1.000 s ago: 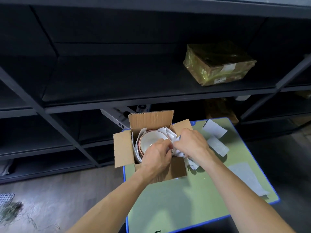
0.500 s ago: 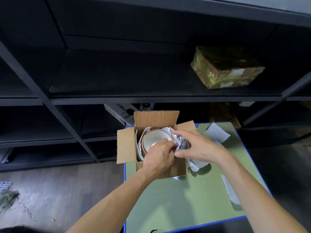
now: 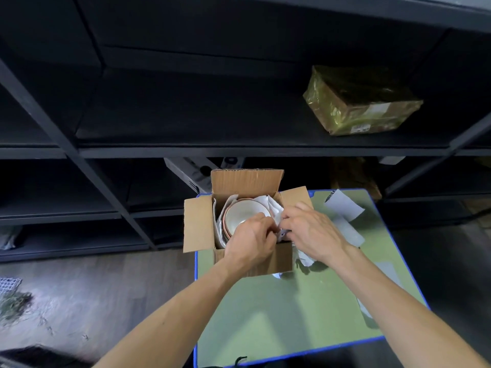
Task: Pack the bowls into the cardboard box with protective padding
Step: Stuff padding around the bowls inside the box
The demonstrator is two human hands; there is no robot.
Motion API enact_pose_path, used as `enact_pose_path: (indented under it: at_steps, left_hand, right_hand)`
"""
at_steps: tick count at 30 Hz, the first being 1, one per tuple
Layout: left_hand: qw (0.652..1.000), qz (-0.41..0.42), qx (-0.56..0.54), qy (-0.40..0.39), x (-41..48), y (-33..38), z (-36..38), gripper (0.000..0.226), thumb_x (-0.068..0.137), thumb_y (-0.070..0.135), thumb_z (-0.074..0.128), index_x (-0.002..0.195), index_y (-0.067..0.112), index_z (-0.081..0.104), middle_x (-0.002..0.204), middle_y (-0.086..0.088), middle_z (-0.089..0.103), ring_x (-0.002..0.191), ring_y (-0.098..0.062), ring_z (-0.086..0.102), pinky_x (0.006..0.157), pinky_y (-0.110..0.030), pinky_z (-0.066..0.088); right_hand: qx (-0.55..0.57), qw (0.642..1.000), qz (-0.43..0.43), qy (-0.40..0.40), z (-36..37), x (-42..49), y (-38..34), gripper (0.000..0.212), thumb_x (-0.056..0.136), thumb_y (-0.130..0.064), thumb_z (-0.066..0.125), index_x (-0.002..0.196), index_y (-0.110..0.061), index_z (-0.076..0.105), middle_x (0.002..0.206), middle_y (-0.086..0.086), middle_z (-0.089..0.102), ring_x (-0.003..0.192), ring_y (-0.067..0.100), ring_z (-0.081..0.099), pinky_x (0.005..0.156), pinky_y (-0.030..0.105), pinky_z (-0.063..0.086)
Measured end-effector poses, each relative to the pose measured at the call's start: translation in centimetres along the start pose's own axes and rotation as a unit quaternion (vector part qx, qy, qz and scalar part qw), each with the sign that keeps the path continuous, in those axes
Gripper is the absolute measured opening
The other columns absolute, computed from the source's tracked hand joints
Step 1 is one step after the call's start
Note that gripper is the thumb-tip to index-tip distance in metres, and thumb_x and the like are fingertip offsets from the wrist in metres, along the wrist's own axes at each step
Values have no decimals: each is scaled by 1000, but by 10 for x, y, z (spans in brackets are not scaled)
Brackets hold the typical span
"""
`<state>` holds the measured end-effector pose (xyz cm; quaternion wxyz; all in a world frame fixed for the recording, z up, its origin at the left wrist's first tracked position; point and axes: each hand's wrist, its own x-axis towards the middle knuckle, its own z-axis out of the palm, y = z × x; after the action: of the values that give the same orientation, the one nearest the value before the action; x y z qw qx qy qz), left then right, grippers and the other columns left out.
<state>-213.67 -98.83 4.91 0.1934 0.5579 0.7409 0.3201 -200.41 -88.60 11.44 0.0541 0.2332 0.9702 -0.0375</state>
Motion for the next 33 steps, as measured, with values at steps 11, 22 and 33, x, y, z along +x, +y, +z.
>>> enact_pose_path:
  at_steps: [11, 22, 33]
  left_hand:
    - [1000, -2, 6, 11, -2, -2, 3, 14, 86, 25, 50, 90, 18, 63, 84, 1, 59, 75, -24, 57, 64, -40, 48]
    - [998, -57, -26, -22, 0, 1, 0, 36, 83, 18, 49, 118, 23, 39, 73, -9, 61, 68, -36, 57, 60, -45, 49]
    - [1000, -29, -2, -10, 3, -7, 5, 15, 96, 27, 50, 87, 16, 47, 73, -3, 55, 72, -34, 54, 64, -45, 47]
  right_hand:
    - [57, 998, -21, -36, -12, 1, 11, 22, 86, -15, 59, 96, -30, 72, 99, -13, 66, 99, 10, 55, 78, 26, 44]
    - [19, 999, -44, -8, 3, -3, 6, 16, 88, -14, 61, 99, -26, 60, 95, -12, 61, 97, 16, 53, 67, 34, 50]
    - [4, 995, -86, 50, 10, -9, 18, 26, 73, -6, 77, 81, -21, 58, 86, -8, 49, 81, 11, 46, 52, 22, 33]
